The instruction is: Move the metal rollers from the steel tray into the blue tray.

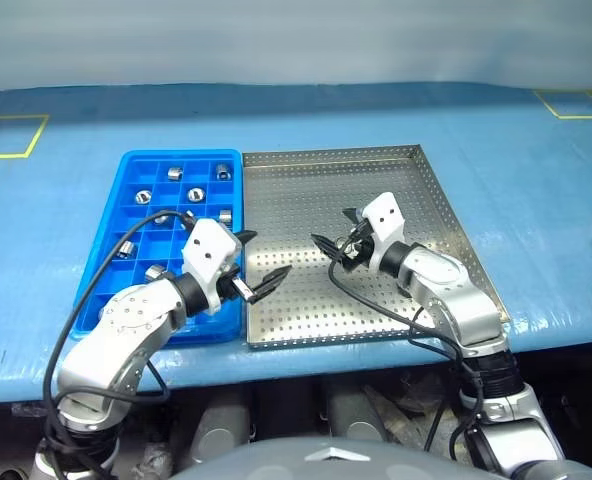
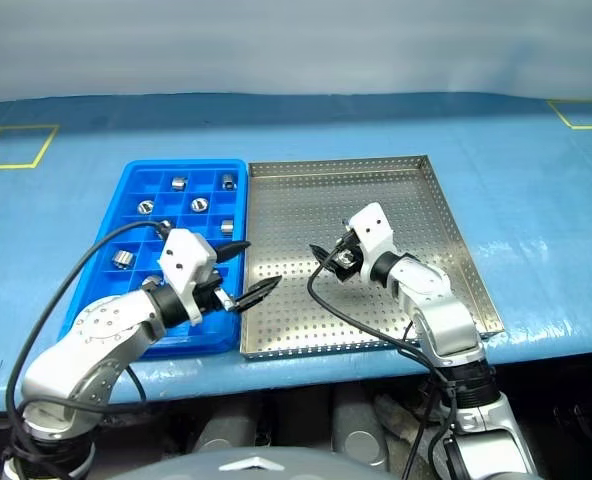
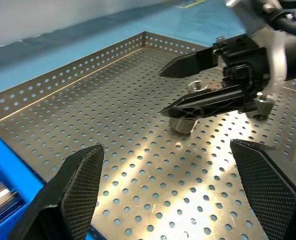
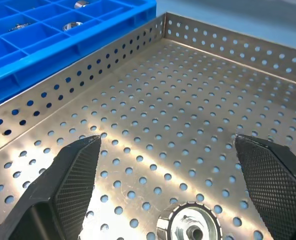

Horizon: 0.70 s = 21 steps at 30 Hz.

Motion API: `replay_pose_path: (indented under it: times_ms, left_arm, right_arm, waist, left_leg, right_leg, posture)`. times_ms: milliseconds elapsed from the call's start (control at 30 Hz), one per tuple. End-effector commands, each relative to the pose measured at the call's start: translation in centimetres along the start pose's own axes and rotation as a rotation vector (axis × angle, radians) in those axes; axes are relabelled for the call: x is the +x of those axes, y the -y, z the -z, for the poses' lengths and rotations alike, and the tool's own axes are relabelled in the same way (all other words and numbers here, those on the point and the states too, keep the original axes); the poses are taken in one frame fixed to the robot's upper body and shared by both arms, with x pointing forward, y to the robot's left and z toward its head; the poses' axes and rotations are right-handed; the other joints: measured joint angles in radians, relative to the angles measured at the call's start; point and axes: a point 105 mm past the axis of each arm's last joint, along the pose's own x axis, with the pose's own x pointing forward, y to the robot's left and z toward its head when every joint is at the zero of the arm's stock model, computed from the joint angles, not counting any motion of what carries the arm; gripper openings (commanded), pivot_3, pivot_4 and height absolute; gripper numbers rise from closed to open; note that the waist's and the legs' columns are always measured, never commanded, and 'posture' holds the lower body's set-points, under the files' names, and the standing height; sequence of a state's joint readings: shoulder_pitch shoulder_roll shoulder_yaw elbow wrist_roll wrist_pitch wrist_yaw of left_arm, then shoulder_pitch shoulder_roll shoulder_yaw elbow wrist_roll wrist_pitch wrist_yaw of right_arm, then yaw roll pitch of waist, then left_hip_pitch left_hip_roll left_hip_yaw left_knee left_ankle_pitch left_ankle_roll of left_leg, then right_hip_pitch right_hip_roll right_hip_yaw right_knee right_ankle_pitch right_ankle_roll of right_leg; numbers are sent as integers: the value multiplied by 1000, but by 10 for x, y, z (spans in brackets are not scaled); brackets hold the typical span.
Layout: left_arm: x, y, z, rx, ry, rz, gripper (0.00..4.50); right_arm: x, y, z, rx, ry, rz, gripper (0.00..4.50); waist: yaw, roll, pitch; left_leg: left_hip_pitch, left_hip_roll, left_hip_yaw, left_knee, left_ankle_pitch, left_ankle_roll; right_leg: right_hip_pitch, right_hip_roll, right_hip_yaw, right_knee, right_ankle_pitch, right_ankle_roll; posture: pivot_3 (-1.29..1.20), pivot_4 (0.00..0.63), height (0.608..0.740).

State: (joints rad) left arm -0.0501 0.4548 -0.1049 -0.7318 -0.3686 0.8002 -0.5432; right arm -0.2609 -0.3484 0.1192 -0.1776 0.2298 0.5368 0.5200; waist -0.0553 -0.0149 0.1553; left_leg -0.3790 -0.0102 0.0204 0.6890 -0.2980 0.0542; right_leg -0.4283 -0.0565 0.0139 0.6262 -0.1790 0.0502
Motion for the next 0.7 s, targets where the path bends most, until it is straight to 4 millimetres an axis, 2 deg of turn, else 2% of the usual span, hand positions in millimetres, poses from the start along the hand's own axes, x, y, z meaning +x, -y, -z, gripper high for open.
replay_pose_path:
  times_ms: [33,167,500,700]
  left_arm:
    - [1,6,-2,40,18,43,4382]
    - [2,7,0,63,25,56,4382]
    - [0,2,4,72,23,34,4382]
    - [-2,0,6,74,19,18,4423]
  right_arm:
    - [0,2,3,32,-4,7,4500]
    - [1,12,18,63,-63,71,4500]
    - [6,19,37,140,-110,100,4500]
    - [7,19,36,140,-106,100,2534]
  waist:
    - [-4,0,0]
    - [-9,0,0]
    - [-12,0,0]
    - [-12,0,0]
  left_leg:
    - [0,0,0,0,0,0]
    - [0,0,0,0,0,0]
    - [0,0,0,0,0,0]
    - [0,1,0,0,0,0]
  right_leg:
    - [0,0,0,0,0,0]
    - [0,0,0,0,0,0]
    - [0,1,0,0,0,0]
    - [0,1,0,0,0,0]
  posture:
    - [-127,150,740]
    - [-127,150,740]
    - [-122,150,740]
    - [-117,150,740]
